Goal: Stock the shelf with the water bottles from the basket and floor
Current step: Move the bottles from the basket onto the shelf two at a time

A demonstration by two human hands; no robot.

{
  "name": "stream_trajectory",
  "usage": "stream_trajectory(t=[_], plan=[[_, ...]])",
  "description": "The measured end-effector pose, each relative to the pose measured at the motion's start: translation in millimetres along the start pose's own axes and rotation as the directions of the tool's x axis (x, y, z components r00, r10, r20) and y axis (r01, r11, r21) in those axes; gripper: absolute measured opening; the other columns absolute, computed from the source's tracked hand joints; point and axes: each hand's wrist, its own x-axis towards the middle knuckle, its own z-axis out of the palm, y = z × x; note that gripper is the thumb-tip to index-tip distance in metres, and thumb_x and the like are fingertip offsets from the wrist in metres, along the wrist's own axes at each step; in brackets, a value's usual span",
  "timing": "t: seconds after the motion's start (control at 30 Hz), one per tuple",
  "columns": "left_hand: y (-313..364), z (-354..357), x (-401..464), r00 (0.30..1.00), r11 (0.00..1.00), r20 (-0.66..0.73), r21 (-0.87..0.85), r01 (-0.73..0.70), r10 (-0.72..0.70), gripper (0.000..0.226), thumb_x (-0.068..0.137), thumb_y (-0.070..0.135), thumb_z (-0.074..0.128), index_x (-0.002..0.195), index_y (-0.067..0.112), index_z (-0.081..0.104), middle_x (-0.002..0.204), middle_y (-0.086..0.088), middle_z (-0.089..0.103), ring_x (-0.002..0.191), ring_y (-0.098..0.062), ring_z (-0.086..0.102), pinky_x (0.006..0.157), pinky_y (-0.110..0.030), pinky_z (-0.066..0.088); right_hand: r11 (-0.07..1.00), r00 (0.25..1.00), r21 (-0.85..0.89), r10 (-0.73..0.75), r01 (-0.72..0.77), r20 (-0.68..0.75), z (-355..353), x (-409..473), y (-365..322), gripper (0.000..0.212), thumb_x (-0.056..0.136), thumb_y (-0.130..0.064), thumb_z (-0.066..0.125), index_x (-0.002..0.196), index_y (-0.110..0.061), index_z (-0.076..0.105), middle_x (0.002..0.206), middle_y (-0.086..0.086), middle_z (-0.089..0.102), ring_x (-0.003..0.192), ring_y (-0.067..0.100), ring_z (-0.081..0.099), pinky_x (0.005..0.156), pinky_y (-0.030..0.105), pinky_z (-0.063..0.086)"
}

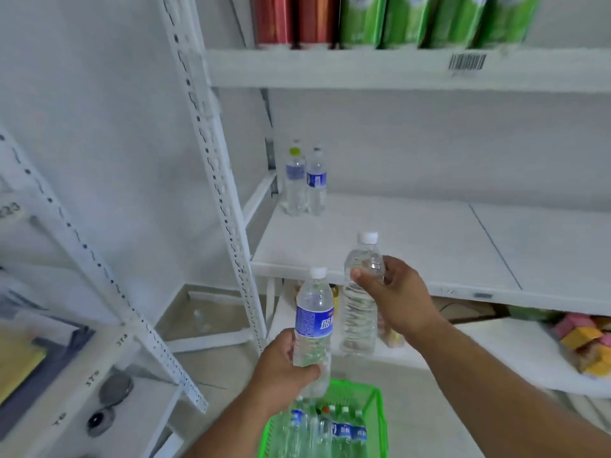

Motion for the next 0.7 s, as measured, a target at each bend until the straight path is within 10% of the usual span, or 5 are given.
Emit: stream_trajectory(t=[0.7], plan=[[110.8, -43.9, 45.4, 0.979, 0.993, -0.17, 0.034, -0.109, 0.113, 0.052, 0.056, 0.022, 0.083, 0.1, 0.039, 0.061, 0.093, 0.019, 0.074, 0.082, -0.001, 0.071, 0.075, -0.024, 0.052, 0.999, 1.0, 0.023, -0.025, 0.025, 0.005, -19.0, 56.9, -96.6, 0.034, 0.082, -0.046, 0.075, 0.107, -0.025, 0.068, 0.096, -0.011, 0.071, 0.086, 0.007, 0.066, 0.069, 0.023, 0.048]])
